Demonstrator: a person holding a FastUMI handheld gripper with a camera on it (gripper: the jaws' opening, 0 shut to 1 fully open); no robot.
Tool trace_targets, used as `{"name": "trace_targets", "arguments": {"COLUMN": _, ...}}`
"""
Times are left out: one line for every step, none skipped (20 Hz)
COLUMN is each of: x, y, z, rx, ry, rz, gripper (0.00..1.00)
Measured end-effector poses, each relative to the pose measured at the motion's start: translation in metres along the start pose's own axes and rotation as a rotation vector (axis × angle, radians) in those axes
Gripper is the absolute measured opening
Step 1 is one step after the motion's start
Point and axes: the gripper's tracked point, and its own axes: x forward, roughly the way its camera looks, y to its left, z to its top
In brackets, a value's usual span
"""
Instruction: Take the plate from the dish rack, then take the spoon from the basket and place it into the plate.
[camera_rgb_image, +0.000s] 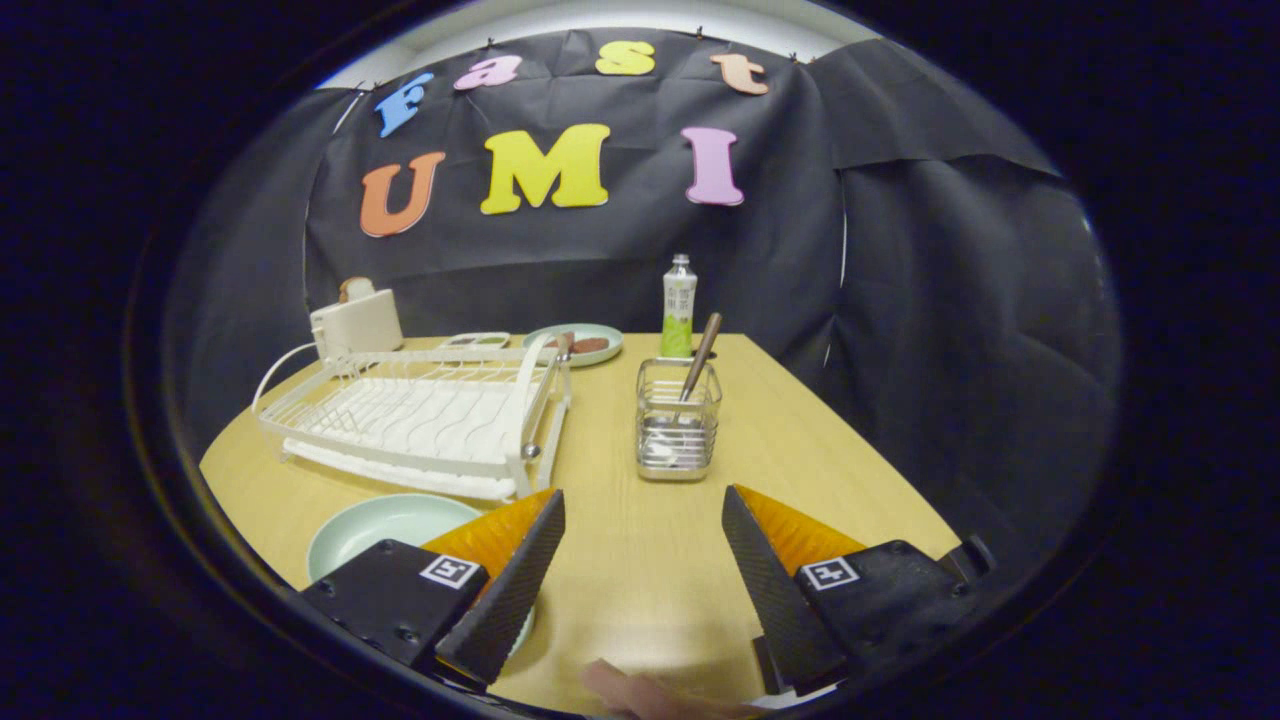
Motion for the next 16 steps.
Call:
{"name": "trace_targets", "arguments": {"x": 0.005, "y": -0.005, "z": 0.007, "rx": 0.016, "ry": -0.015, "rz": 0.011, "gripper": 1.00}}
{"name": "trace_targets", "arguments": {"x": 0.011, "y": -0.010, "z": 0.011, "rx": 0.028, "ry": -0.021, "rz": 0.021, "gripper": 1.00}}
{"name": "trace_targets", "arguments": {"x": 0.021, "y": -0.014, "z": 0.019, "rx": 0.029, "ry": -0.028, "rz": 0.034, "gripper": 1.00}}
{"name": "trace_targets", "arguments": {"x": 0.032, "y": -0.020, "z": 0.026, "rx": 0.024, "ry": -0.041, "rz": 0.037, "gripper": 1.00}}
{"name": "trace_targets", "arguments": {"x": 0.043, "y": -0.026, "z": 0.037, "rx": 0.017, "ry": -0.058, "rz": 0.043, "gripper": 1.00}}
{"name": "trace_targets", "arguments": {"x": 0.054, "y": -0.026, "z": 0.045, "rx": 0.012, "ry": -0.065, "rz": 0.066, "gripper": 1.00}}
{"name": "trace_targets", "arguments": {"x": 0.065, "y": -0.026, "z": 0.052, "rx": 0.006, "ry": -0.062, "rz": 0.093, "gripper": 1.00}}
{"name": "trace_targets", "arguments": {"x": 0.076, "y": -0.028, "z": 0.057, "rx": 0.012, "ry": -0.055, "rz": 0.107, "gripper": 1.00}}
{"name": "trace_targets", "arguments": {"x": 0.086, "y": -0.031, "z": 0.062, "rx": 0.011, "ry": -0.044, "rz": 0.109, "gripper": 1.00}}
{"name": "trace_targets", "arguments": {"x": 0.097, "y": -0.034, "z": 0.069, "rx": 0.013, "ry": -0.037, "rz": 0.103, "gripper": 1.00}}
{"name": "trace_targets", "arguments": {"x": 0.108, "y": -0.038, "z": 0.076, "rx": 0.001, "ry": -0.038, "rz": 0.084, "gripper": 1.00}}
{"name": "trace_targets", "arguments": {"x": 0.119, "y": -0.041, "z": 0.083, "rx": -0.016, "ry": -0.044, "rz": 0.061, "gripper": 1.00}}
{"name": "trace_targets", "arguments": {"x": 0.127, "y": -0.040, "z": 0.090, "rx": -0.028, "ry": -0.053, "rz": 0.058, "gripper": 1.00}}
{"name": "trace_targets", "arguments": {"x": 0.135, "y": -0.037, "z": 0.097, "rx": -0.030, "ry": -0.055, "rz": 0.060, "gripper": 1.00}}
{"name": "trace_targets", "arguments": {"x": 0.142, "y": -0.037, "z": 0.103, "rx": -0.011, "ry": -0.050, "rz": 0.062, "gripper": 1.00}}
{"name": "trace_targets", "arguments": {"x": 0.153, "y": -0.039, "z": 0.108, "rx": 0.020, "ry": -0.043, "rz": 0.046, "gripper": 1.00}}
